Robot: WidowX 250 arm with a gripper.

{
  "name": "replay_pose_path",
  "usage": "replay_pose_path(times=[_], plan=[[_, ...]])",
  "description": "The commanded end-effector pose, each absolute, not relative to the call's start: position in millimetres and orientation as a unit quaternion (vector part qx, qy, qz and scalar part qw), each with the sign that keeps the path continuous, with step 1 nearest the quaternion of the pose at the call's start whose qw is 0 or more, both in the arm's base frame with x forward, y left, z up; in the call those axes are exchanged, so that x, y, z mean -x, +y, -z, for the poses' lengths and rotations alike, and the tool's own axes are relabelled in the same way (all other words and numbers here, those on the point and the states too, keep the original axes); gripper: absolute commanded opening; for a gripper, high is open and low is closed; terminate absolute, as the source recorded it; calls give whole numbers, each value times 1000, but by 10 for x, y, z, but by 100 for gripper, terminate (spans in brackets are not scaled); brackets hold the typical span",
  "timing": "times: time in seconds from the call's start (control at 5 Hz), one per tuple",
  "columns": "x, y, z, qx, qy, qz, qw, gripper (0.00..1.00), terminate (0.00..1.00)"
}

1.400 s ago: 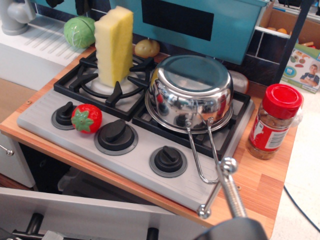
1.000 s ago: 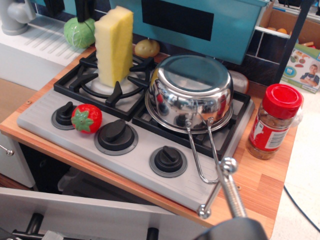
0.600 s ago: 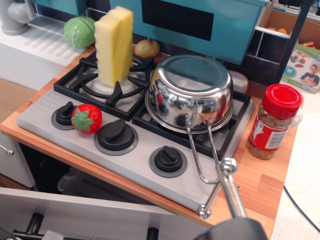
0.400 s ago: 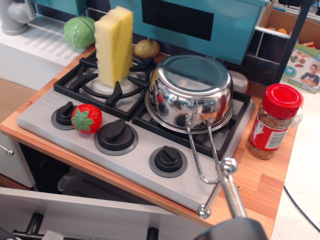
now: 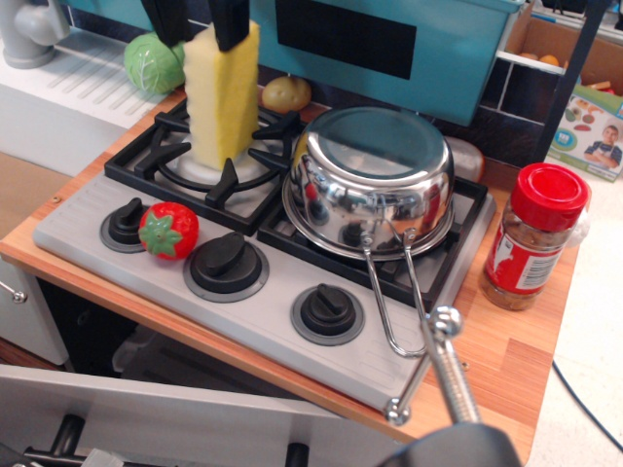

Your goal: Wipe pot with sponge

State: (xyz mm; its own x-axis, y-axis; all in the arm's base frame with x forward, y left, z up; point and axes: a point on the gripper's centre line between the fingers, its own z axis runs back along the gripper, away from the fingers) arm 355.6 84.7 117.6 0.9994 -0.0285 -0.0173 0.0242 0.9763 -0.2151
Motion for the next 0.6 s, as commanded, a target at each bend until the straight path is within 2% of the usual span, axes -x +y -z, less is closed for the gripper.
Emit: replay_pose_path(times=[0.0,0.2,0.4], plan=[[-3570,655,-1227,47,-38,28,998,100,0],[-3608,677,-1215,40,-48,19,998,0,0],[-3617,698,-1214,39,-54,17,998,0,0]])
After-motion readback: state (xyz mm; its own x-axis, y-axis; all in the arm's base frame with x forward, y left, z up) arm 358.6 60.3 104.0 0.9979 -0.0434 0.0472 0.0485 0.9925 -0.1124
